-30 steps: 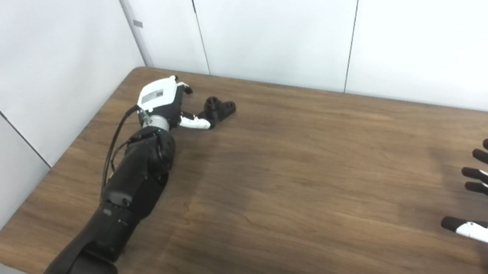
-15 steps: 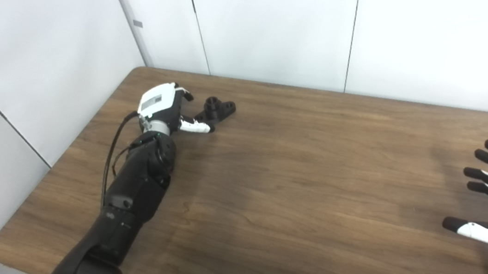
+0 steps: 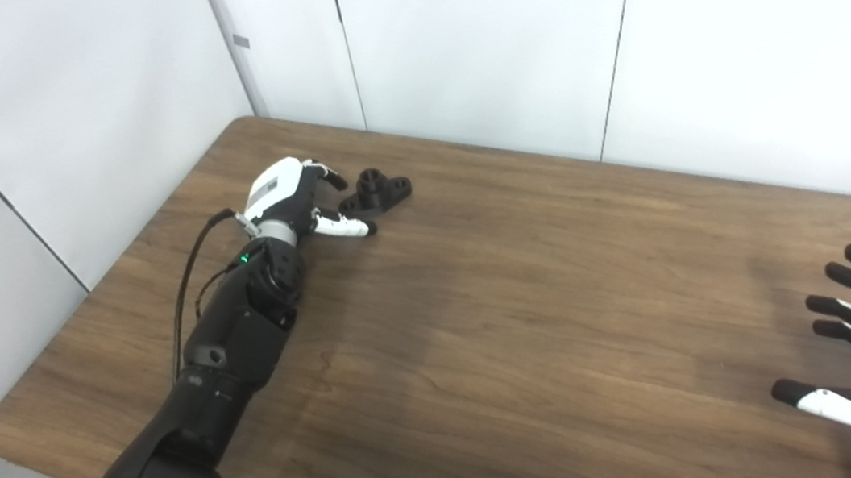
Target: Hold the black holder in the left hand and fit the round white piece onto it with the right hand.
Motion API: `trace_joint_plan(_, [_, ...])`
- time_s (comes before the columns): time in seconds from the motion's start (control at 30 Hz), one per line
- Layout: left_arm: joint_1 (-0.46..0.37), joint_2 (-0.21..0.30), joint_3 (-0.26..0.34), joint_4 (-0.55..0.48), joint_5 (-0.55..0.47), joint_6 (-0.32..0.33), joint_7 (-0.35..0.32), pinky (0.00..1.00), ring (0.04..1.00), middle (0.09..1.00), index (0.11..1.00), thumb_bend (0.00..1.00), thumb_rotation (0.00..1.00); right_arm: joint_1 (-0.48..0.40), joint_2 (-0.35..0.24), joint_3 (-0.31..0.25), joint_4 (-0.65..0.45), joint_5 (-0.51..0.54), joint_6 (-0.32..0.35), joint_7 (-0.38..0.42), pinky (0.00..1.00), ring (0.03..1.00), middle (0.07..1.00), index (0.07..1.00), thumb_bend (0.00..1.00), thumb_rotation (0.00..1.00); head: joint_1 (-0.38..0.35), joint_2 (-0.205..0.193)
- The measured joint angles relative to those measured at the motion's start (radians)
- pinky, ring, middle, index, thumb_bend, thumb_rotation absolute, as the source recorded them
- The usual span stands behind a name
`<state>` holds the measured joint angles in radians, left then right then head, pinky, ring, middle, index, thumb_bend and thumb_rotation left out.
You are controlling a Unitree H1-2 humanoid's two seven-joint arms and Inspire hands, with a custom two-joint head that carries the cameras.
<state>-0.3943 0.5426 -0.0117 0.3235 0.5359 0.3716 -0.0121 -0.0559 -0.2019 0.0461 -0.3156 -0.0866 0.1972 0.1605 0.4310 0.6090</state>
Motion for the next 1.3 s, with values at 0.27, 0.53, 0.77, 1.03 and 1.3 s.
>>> trace_joint_plan(0.27, [0.001,0.016,-0.035,0.027,0.013,-0.02,0.03,0.88,0.969,0.928,0.702,0.78,0.17,0.0,-0.001,0.001,0.0,-0.013,0.0,0.0,0.78,0.82,0.918,0.952,0.73,0.0,-0.002,0.006])
trace_joint_plan(0.53, [0.001,0.016,-0.036,0.044,0.011,-0.023,0.055,0.85,0.963,0.924,0.703,0.77,0.16,0.0,-0.001,0.001,-0.001,-0.013,-0.001,0.0,0.77,0.813,0.907,0.943,0.74,0.0,-0.006,0.009])
trace_joint_plan(0.77, [0.0,0.014,-0.038,0.05,0.0,-0.023,0.054,0.87,0.97,0.929,0.705,0.75,0.23,0.005,-0.001,0.003,-0.019,-0.017,0.0,0.0,0.76,0.807,0.908,0.938,0.73,0.0,-0.015,0.015])
trace_joint_plan(1.03, [-0.005,0.015,-0.063,0.057,0.003,-0.016,0.052,0.87,0.984,0.936,0.719,0.74,0.31,0.007,-0.001,0.003,-0.029,-0.018,0.0,0.0,0.75,0.799,0.908,0.939,0.73,0.0,-0.021,0.025])
trace_joint_plan(1.3, [-0.017,0.015,-0.076,0.065,0.005,-0.001,0.048,0.87,0.99,0.939,0.715,0.73,0.34,0.011,-0.001,0.002,-0.031,-0.018,0.0,0.0,0.76,0.803,0.909,0.939,0.73,0.0,-0.026,0.028])
